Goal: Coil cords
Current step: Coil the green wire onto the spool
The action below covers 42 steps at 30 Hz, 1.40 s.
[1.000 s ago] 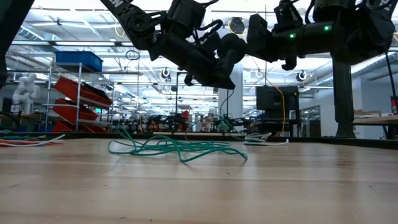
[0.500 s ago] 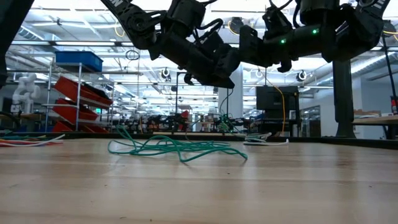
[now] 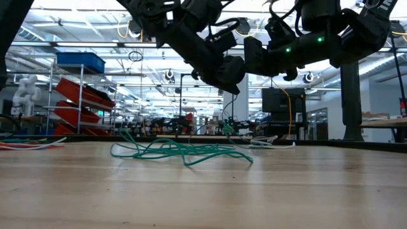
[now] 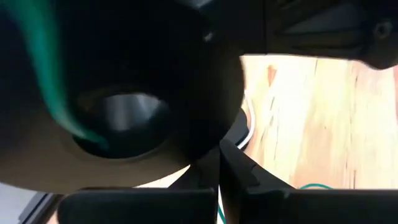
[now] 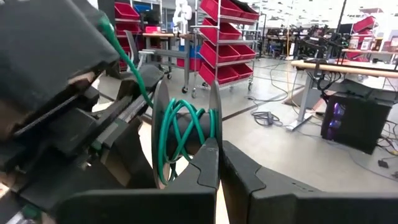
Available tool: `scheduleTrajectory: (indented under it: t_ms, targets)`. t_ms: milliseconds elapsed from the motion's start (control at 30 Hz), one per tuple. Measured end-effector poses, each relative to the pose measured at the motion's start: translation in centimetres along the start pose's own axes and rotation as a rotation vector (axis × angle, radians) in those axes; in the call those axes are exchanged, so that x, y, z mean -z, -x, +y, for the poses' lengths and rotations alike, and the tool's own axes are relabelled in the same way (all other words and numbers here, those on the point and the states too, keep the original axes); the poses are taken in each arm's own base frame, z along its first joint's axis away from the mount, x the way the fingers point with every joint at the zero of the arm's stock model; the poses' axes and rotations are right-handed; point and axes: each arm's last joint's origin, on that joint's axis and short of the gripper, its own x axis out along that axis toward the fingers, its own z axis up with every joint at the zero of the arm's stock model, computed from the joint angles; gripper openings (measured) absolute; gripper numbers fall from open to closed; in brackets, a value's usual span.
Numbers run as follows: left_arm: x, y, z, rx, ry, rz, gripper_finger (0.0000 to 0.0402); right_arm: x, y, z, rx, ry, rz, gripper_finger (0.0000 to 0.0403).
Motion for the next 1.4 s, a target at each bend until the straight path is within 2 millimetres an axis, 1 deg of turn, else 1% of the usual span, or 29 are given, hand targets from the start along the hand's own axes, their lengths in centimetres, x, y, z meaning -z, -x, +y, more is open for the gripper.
scheduleTrajectory:
  t_ms: [367,633,800,967,1167,1400]
  targets:
    - [0.1,0.4,0.2,-0.001,-0.045,0.077,0.0,0.5,0.0,0.0,-0.003,0.03,0.043,0.0]
    - [-0.4,1.4,0.4,0.068,-0.091,0.074,0.0,0.6,0.0,0.1,-0.026,0.037,0.048,0.0]
    - [-0.6,1.7,0.3,0.075,-0.128,0.074,0.0,0.7,0.0,0.1,-0.045,0.027,0.063,0.0]
    - [-1.8,2.1,0.2,0.08,-0.132,0.071,0.0,0.8,0.0,0.1,-0.041,0.013,0.069,0.0]
    - [-3.3,2.7,-0.3,0.064,-0.138,0.031,0.0,0.9,0.0,0.1,-0.044,0.021,0.078,0.0]
    - [-4.4,3.5,-0.5,0.039,-0.163,0.066,0.0,1.1,0.0,0.1,-0.049,0.031,0.089,0.0]
